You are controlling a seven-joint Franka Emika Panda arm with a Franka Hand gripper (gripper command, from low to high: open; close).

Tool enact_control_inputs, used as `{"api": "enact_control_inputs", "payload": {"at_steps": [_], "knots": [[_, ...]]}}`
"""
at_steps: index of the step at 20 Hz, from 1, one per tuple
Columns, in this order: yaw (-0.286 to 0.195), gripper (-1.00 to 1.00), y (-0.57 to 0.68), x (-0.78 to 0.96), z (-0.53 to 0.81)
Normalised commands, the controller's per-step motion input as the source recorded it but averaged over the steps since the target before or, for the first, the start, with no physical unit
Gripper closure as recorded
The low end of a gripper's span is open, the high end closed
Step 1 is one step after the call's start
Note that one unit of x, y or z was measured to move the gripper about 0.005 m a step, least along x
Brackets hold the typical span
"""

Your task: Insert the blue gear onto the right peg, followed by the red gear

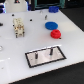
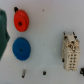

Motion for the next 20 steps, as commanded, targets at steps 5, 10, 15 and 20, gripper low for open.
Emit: {"api": "enact_control_inputs", "payload": {"at_steps": [5,10,15,20], "knots": [[0.0,-1.0,0.63,-0.67,-0.12],[0.0,-1.0,0.65,-0.66,-0.13],[0.0,-1.0,0.58,-0.63,-0.27],[0.0,-1.0,0.27,-0.58,-0.47]]}}
